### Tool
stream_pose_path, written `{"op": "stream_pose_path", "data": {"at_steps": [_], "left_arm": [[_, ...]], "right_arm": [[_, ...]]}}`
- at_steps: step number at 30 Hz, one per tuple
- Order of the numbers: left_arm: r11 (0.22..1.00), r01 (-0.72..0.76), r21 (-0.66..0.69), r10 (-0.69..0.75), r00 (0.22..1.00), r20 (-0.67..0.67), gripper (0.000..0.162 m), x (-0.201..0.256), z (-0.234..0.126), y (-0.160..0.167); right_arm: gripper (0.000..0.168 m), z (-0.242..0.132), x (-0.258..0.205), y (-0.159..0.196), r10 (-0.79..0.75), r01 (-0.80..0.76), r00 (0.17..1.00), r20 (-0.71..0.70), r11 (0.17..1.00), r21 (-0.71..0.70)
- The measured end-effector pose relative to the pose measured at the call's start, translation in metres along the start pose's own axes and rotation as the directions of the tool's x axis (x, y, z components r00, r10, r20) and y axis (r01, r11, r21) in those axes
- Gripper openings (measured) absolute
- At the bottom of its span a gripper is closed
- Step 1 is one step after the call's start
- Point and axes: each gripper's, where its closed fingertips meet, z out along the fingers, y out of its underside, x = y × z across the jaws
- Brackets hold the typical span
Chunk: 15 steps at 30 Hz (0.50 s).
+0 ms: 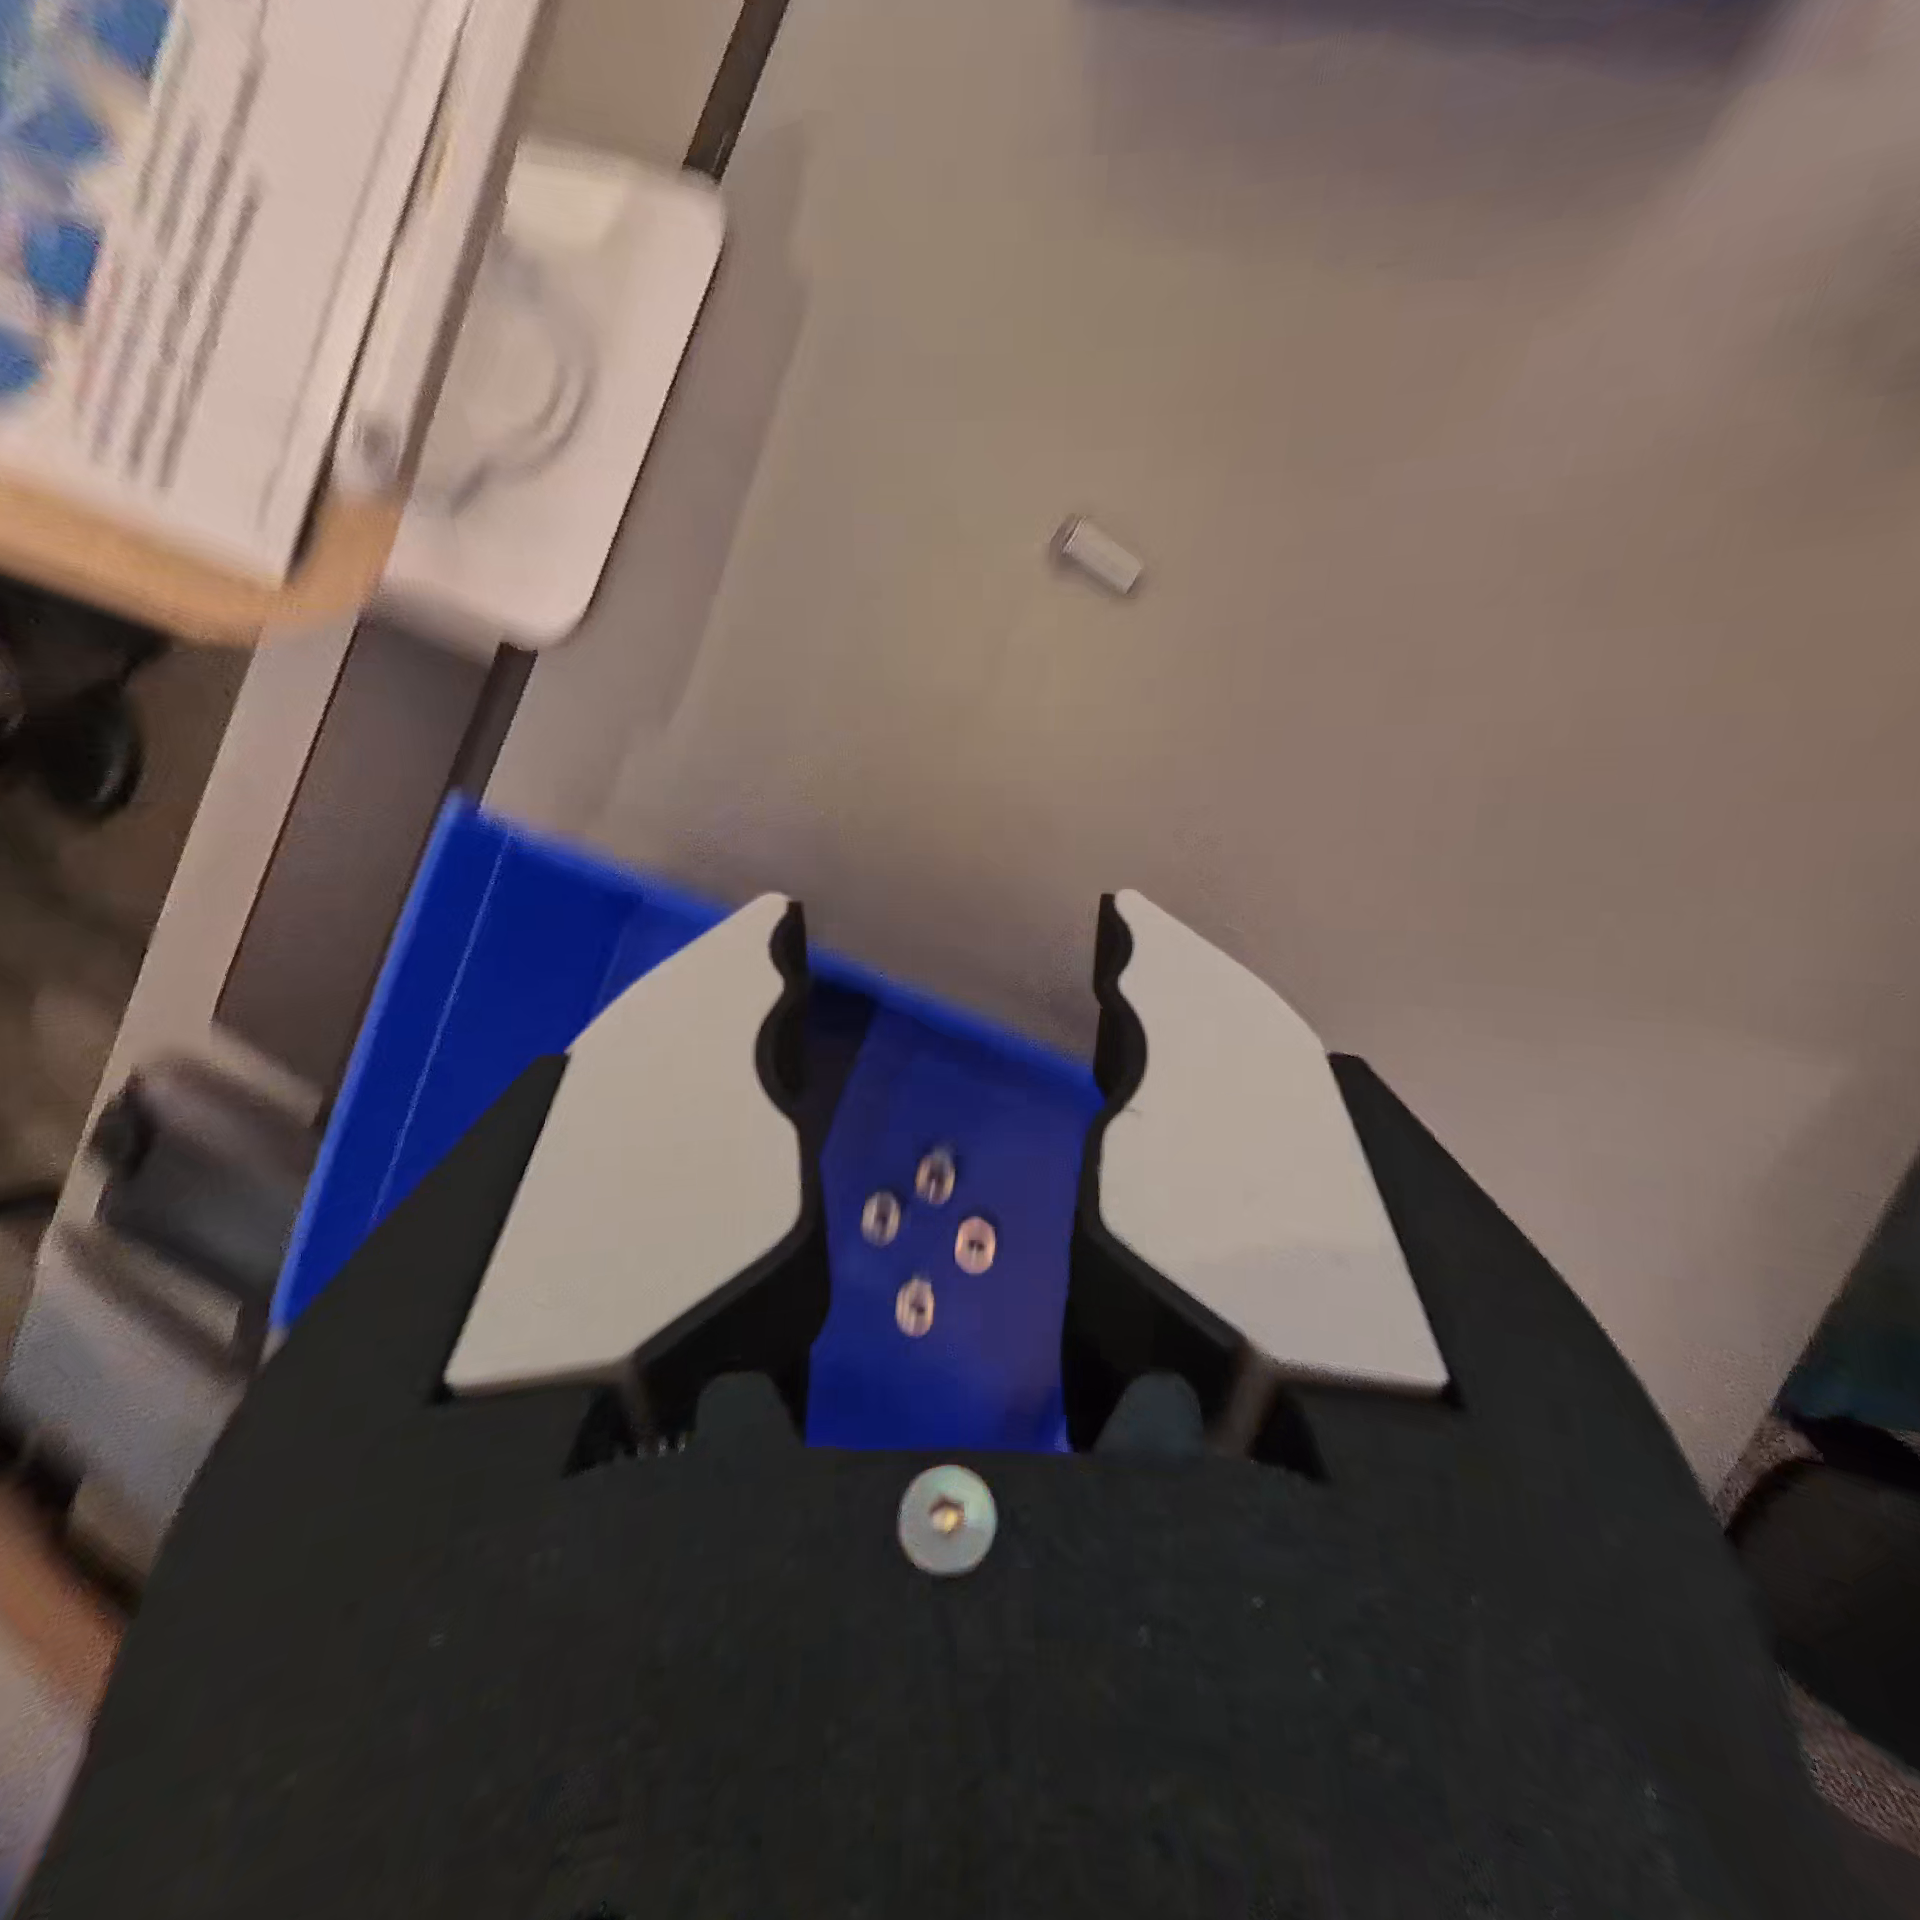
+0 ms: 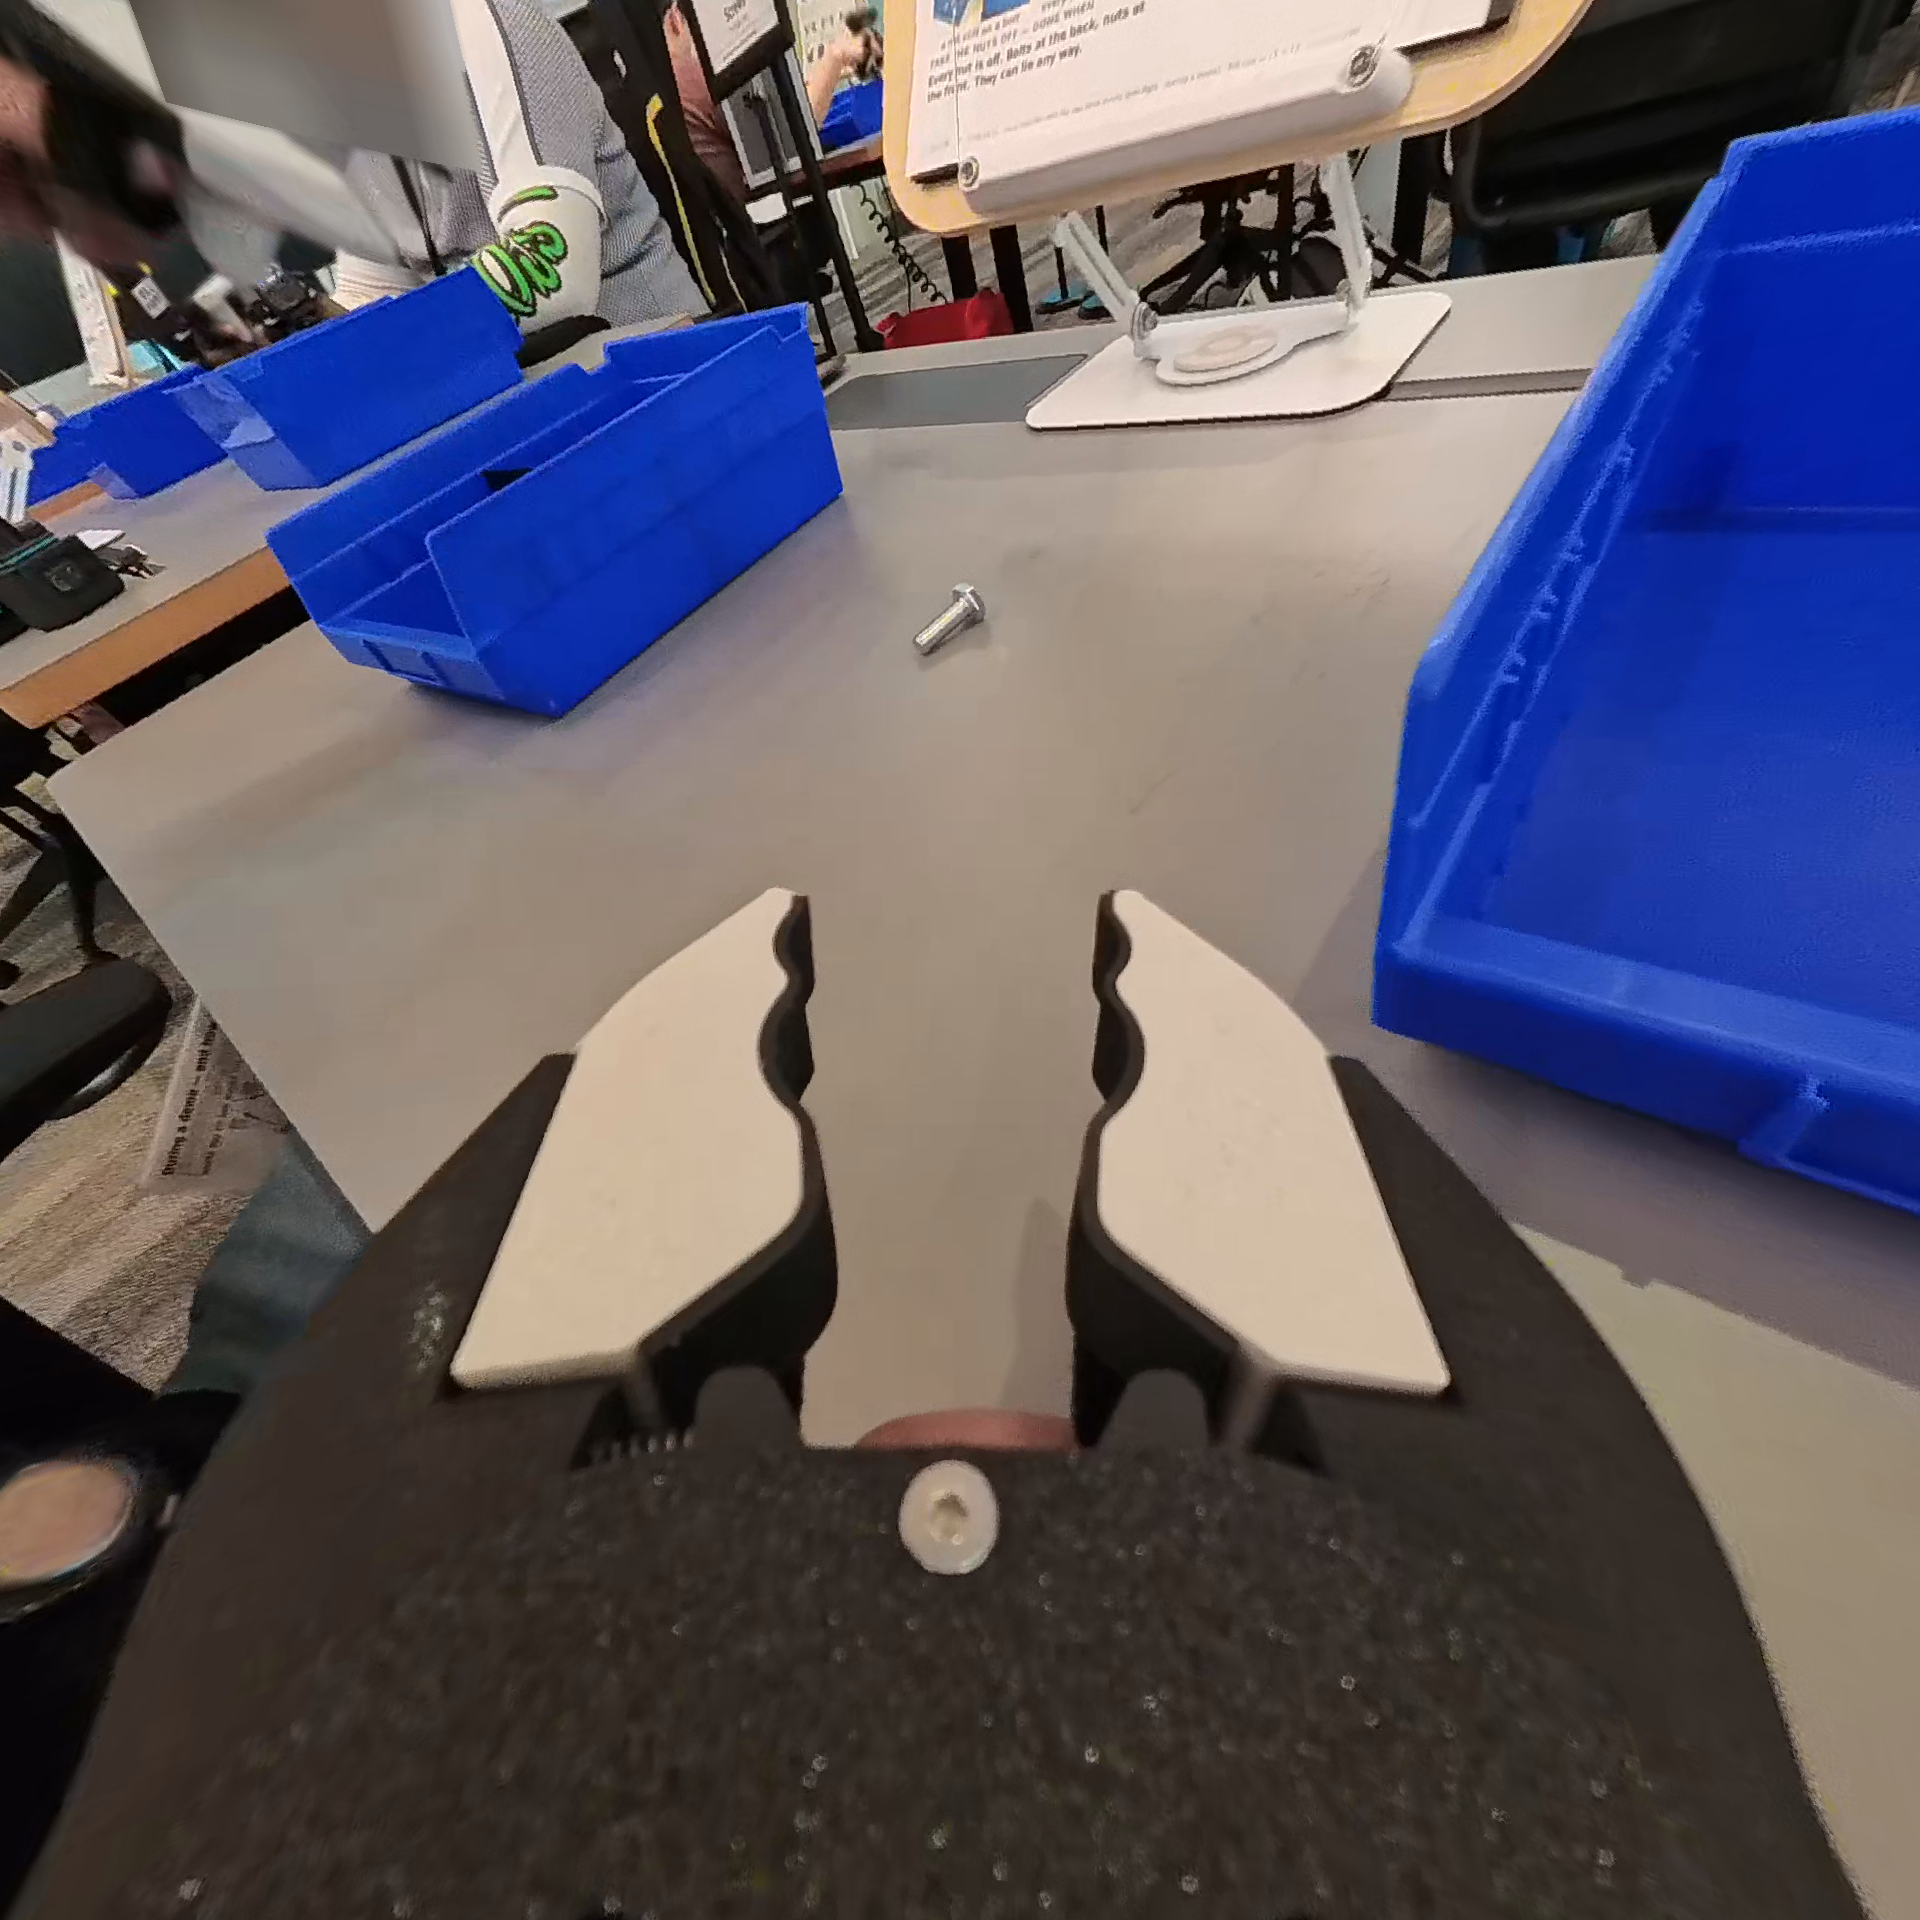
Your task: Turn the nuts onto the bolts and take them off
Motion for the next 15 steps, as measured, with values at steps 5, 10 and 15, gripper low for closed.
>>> {"op": "stream_pose_path", "data": {"at_steps": [5, 10, 15], "left_arm": [[0.958, 0.210, -0.193, -0.206, 0.978, 0.043, 0.044, -0.006, 0.029, 0.107], [0.884, 0.325, -0.336, -0.333, 0.942, 0.034, 0.039, -0.014, 0.082, 0.176], [0.858, 0.387, -0.337, -0.406, 0.914, 0.016, 0.034, -0.015, 0.100, 0.190]], "right_arm": [[0.051, 0.003, -0.006, -0.003, -0.018, 0.018, 1.000, 0.012, 1.000, 0.003], [0.051, 0.004, -0.012, -0.005, -0.046, 0.046, 0.999, 0.016, 0.999, 0.003], [0.051, 0.002, -0.011, -0.006, -0.082, 0.082, 0.997, -0.010, 0.997, 0.003]]}}
